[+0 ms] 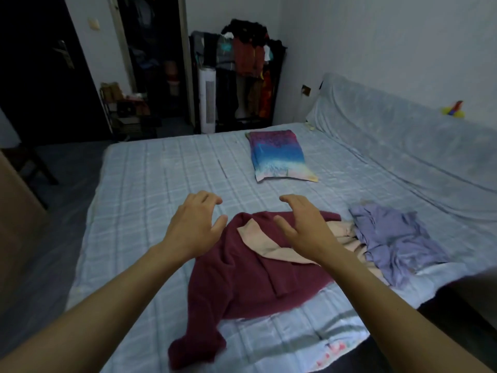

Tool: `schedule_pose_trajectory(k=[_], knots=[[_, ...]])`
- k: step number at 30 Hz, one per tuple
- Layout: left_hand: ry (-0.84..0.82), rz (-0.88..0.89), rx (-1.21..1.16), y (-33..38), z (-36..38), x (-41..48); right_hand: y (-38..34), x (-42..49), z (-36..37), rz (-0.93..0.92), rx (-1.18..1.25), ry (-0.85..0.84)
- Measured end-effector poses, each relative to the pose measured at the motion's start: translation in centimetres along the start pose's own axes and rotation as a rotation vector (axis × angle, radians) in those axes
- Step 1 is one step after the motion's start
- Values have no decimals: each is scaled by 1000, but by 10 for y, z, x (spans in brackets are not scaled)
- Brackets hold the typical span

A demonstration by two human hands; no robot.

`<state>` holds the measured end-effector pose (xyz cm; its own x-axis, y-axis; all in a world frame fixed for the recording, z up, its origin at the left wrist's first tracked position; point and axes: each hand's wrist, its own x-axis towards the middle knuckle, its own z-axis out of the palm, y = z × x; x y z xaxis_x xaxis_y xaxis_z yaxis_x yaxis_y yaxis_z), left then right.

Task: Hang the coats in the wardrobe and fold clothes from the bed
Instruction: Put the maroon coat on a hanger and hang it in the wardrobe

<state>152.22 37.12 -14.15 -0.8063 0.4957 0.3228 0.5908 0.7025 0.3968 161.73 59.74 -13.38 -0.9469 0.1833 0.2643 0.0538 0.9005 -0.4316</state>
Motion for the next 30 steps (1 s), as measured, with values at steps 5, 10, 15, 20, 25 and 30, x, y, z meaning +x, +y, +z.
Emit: schedule_pose_trajectory(k=[5,10,15,20,25,30], knots=[[-29,-125,41,5,45,33,58,52,16,-48,80,-57],[-43,-283,29,6,81,50,104,99,36,-96,103,-169],[-58,-389,32,-12,102,53,112,125,67,-129,161,-263],[-56,-433,5,-51,124,68,118,148,103,-115,145,-324],[-51,-490,-112,-95,170,88,136,172,140,-121,43,-397],[-187,-556,-169,-113,224,84,151,203,181,-89,64,-439]])
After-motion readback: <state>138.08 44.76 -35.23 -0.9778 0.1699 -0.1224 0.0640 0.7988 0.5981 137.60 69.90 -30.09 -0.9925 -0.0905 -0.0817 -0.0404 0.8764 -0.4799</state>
